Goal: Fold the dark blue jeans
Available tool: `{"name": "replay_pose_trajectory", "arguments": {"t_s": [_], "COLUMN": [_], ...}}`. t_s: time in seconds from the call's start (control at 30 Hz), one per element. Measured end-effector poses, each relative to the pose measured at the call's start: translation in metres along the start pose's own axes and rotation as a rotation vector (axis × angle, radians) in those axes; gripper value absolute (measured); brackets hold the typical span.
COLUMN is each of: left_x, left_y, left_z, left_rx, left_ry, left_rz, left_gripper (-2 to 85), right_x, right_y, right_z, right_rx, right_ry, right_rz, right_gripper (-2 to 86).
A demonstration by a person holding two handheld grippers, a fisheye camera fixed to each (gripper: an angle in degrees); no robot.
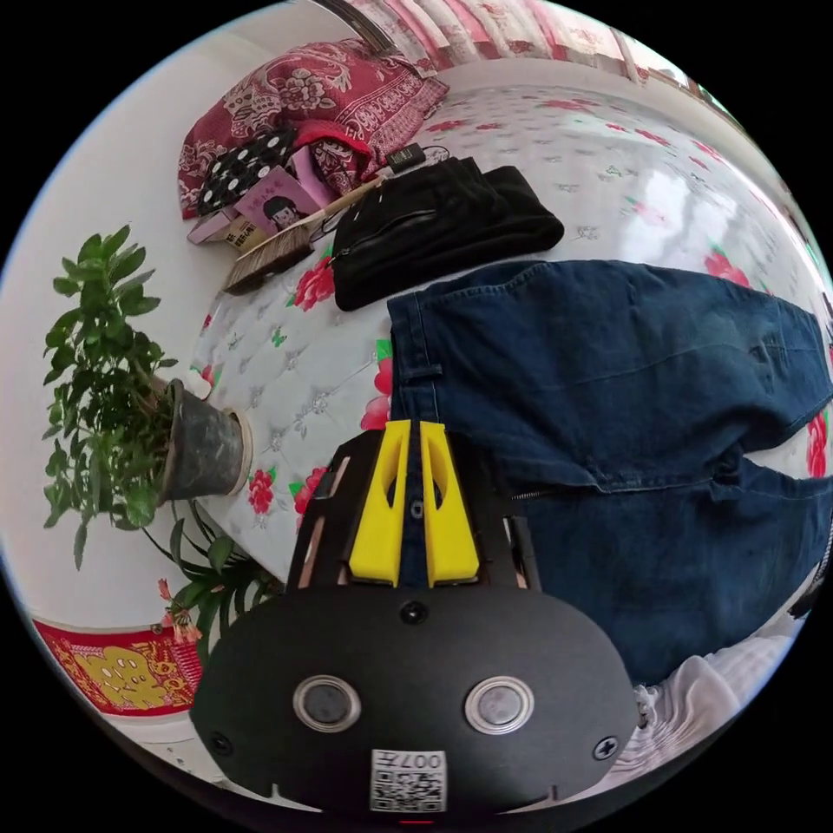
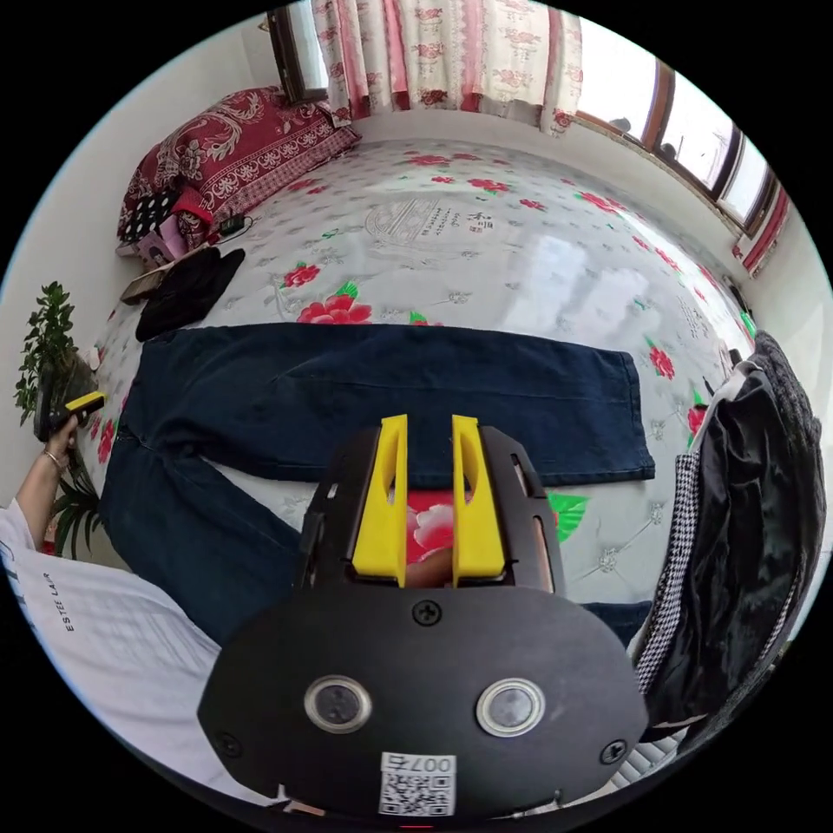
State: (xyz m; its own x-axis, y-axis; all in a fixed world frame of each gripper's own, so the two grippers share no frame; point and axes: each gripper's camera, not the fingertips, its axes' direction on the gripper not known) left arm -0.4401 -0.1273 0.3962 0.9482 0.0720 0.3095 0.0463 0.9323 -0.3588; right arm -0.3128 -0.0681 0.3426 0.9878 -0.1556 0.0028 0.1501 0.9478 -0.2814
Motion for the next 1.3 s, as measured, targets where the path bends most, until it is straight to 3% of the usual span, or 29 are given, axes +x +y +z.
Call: {"name": "replay_pose_trajectory", "arguments": {"t_s": [0.23, 0.5, 0.63, 0.83, 1.1, 1.3], "left_x": [0.022, 0.064, 0.078, 0.101, 0.104, 0.102], "left_y": [-0.121, -0.186, -0.198, -0.202, -0.210, -0.216], "left_z": [0.021, 0.062, 0.099, 0.098, 0.097, 0.097], "left_rx": [0.059, 0.012, -0.109, -0.066, -0.055, -0.055], "left_ry": [-0.007, 0.005, -0.008, -0.036, -0.020, 0.007], "left_rz": [0.135, 0.241, 0.285, 0.337, 0.313, 0.329], "left_gripper": [6.2, 6.9, 7.1, -0.1, -1.0, -1.0], "right_x": [0.007, 0.027, 0.034, 0.050, 0.050, 0.063], "right_y": [-0.132, -0.252, -0.274, -0.295, -0.301, -0.300], "right_z": [0.085, 0.190, 0.243, 0.264, 0.286, 0.300], "right_rx": [-0.150, -0.317, -0.461, -0.429, -0.417, -0.421], "right_ry": [0.090, 0.087, 0.028, -0.063, -0.030, -0.036], "right_rz": [-0.096, -0.178, -0.221, -0.243, -0.288, -0.280], "right_gripper": [7.5, 9.0, 9.4, 8.9, 1.0, -0.1]}}
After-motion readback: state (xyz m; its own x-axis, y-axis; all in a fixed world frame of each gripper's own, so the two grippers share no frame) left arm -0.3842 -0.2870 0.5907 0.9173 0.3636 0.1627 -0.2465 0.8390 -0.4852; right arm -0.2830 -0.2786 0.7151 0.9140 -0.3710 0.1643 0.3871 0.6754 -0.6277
